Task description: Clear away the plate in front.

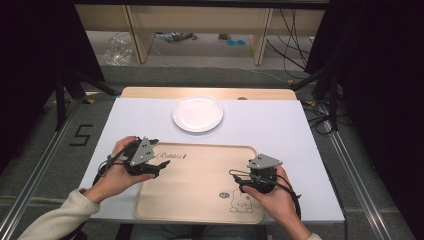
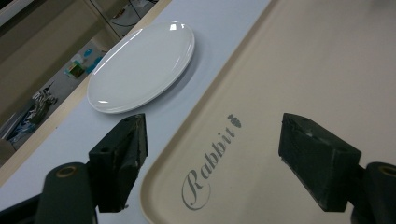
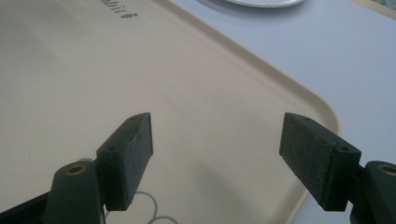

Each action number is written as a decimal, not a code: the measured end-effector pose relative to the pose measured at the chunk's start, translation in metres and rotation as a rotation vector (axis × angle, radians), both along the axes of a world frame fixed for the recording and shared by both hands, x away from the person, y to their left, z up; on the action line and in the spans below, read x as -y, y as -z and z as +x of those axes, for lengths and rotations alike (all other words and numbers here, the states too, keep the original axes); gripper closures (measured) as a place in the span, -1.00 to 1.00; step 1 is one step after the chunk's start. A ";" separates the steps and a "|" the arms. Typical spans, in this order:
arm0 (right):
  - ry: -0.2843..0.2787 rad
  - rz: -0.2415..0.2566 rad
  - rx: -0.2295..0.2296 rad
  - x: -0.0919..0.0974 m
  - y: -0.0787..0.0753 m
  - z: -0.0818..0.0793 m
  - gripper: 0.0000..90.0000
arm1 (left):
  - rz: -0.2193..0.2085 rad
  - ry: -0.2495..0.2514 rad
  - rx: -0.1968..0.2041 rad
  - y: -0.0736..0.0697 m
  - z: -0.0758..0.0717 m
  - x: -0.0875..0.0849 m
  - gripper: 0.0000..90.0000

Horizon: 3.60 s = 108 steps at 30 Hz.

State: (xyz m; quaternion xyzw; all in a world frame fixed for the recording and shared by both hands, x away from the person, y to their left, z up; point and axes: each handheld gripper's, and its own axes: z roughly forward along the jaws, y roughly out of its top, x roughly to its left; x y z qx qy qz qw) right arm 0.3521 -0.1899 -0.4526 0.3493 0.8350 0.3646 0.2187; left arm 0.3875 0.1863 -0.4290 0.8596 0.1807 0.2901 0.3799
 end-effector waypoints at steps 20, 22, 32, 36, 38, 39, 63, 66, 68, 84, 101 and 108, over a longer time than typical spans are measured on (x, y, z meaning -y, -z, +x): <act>0.002 -0.018 0.003 0.001 0.000 0.001 -0.42 | 0.120 0.019 0.061 -0.003 0.024 0.026 -0.36; 0.001 -0.017 0.003 0.001 0.001 0.001 -0.42 | 0.124 0.016 0.065 -0.003 0.026 0.028 -0.36; -0.002 -0.017 0.002 0.001 0.001 0.001 -0.41 | 0.179 0.024 0.070 -0.004 0.039 0.040 -0.35; 0.001 -0.015 -0.006 0.000 0.001 0.001 -0.41 | 0.184 0.024 0.074 -0.004 0.045 0.043 -0.35; 0.002 -0.012 -0.006 0.000 0.001 0.001 -0.41 | 0.178 0.018 0.078 -0.003 0.049 0.046 -0.35; 0.002 -0.012 -0.005 0.000 0.001 0.001 -0.41 | 0.185 0.019 0.080 -0.003 0.051 0.047 -0.35; -0.002 -0.015 -0.012 0.001 0.002 0.001 -0.41 | 0.313 0.014 0.079 0.007 0.109 0.081 -0.31; -0.002 -0.014 -0.014 0.001 0.002 0.001 -0.41 | 0.356 0.025 0.070 0.007 0.113 0.084 -0.30; -0.001 -0.013 -0.014 0.001 0.002 0.001 -0.41 | 0.384 0.031 0.073 0.012 0.119 0.089 -0.26; 0.003 -0.007 -0.024 0.001 0.003 0.001 -0.41 | 0.514 0.067 0.071 0.036 0.138 0.111 -0.06; 0.014 0.002 -0.045 0.001 0.002 -0.001 -0.40 | 0.597 0.089 0.071 0.049 0.148 0.119 0.19; 0.005 -0.007 -0.036 0.001 0.003 0.000 -0.40 | 0.627 0.110 0.080 0.053 0.148 0.122 0.42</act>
